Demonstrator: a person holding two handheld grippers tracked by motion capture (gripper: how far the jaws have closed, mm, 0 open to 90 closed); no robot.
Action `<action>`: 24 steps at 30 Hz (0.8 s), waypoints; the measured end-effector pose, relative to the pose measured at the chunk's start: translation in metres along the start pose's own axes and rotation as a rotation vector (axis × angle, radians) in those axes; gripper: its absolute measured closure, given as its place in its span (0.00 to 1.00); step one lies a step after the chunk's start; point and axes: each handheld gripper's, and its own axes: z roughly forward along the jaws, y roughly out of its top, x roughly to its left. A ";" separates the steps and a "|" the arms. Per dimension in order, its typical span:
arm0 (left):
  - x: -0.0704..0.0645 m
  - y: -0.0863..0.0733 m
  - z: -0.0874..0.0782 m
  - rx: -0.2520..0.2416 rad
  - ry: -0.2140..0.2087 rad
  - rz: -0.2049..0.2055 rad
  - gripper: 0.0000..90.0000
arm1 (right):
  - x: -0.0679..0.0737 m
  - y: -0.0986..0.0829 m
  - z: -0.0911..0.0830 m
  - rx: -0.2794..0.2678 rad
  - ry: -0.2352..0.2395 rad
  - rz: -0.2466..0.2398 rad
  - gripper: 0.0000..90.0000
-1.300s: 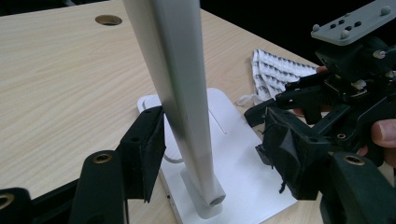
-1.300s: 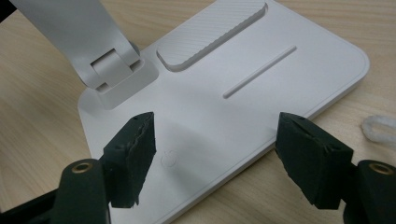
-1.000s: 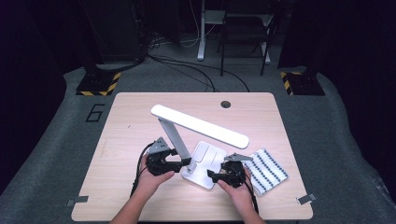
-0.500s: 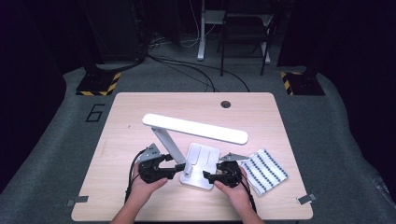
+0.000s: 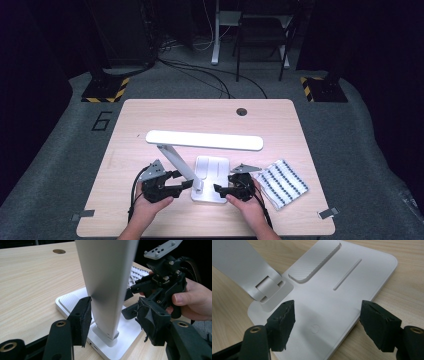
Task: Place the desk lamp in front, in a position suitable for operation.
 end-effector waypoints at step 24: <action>0.000 0.001 -0.007 -0.027 -0.031 0.048 0.55 | 0.008 0.001 0.004 0.015 0.022 -0.012 0.31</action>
